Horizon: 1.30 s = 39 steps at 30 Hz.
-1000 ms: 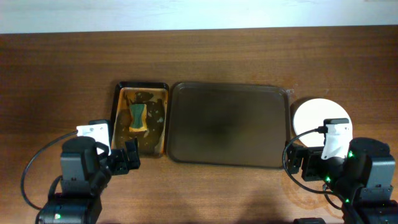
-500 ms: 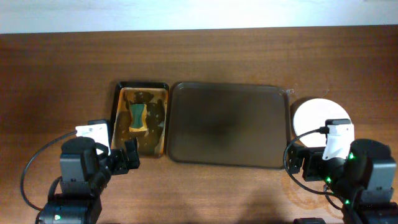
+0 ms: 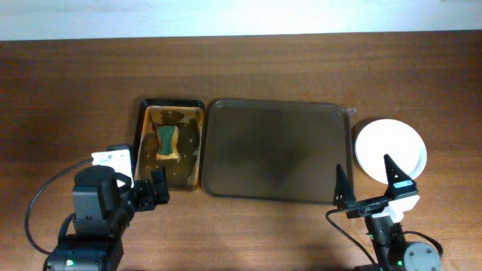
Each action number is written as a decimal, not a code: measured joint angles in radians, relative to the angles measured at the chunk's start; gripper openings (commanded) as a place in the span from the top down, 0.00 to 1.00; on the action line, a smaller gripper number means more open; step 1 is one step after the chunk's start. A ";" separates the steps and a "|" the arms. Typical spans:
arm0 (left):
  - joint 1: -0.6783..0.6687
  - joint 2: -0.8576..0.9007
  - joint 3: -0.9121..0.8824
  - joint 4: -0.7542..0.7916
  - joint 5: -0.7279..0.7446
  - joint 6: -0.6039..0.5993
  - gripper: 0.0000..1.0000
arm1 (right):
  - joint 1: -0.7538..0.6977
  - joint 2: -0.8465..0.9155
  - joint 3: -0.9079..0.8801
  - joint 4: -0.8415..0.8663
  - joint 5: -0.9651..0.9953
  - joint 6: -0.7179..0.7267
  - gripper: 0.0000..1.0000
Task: Clean dirty plates on tray and stack at the side
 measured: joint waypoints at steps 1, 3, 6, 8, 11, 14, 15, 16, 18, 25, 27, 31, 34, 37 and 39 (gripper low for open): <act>0.000 0.000 0.000 0.000 0.000 0.000 0.00 | 0.000 -0.009 -0.051 0.077 0.003 0.000 0.02; 0.000 0.000 0.000 0.000 0.000 0.000 0.00 | 0.000 -0.011 -0.130 0.154 0.010 -0.001 0.01; 0.000 0.000 0.000 0.000 0.000 0.000 0.00 | 0.000 -0.014 -0.189 0.079 0.023 -0.001 0.02; 0.000 0.000 0.000 0.000 0.000 0.000 0.00 | 0.000 -0.014 -0.200 -0.039 0.025 0.000 0.01; 0.000 0.000 0.000 0.000 0.000 0.000 0.00 | 0.000 -0.014 -0.200 -0.046 0.025 0.000 0.02; 0.000 0.000 0.000 0.000 0.000 0.000 0.00 | 0.000 -0.014 -0.200 -0.046 0.025 0.000 0.02; 0.000 0.000 0.000 0.000 0.000 0.000 0.00 | 0.000 -0.014 -0.200 -0.046 0.025 -0.001 0.02; 0.000 0.000 0.000 0.000 0.000 0.000 0.00 | 0.000 -0.014 -0.200 -0.046 0.025 0.000 0.02; 0.000 0.000 0.000 0.000 0.000 0.000 0.00 | 0.000 -0.014 -0.200 -0.046 0.025 0.000 0.02; 0.000 0.000 0.000 0.000 0.000 0.000 0.00 | 0.000 -0.014 -0.200 -0.046 0.025 0.000 0.02; 0.000 0.000 0.000 0.000 0.000 0.000 0.00 | 0.000 -0.014 -0.200 -0.046 0.025 0.000 0.02; 0.000 -0.010 -0.005 0.004 -0.016 0.001 0.00 | 0.000 -0.014 -0.200 -0.046 0.025 0.000 0.01; 0.000 -0.091 -0.084 0.101 -0.043 0.011 0.00 | 0.000 -0.014 -0.200 -0.046 0.025 0.000 0.01; 0.000 -0.247 -0.266 0.261 -0.045 0.019 0.00 | 0.000 -0.014 -0.200 -0.046 0.025 0.000 0.02; 0.000 -0.318 -0.349 0.347 -0.041 0.020 0.00 | 0.000 -0.014 -0.200 -0.046 0.025 0.000 0.02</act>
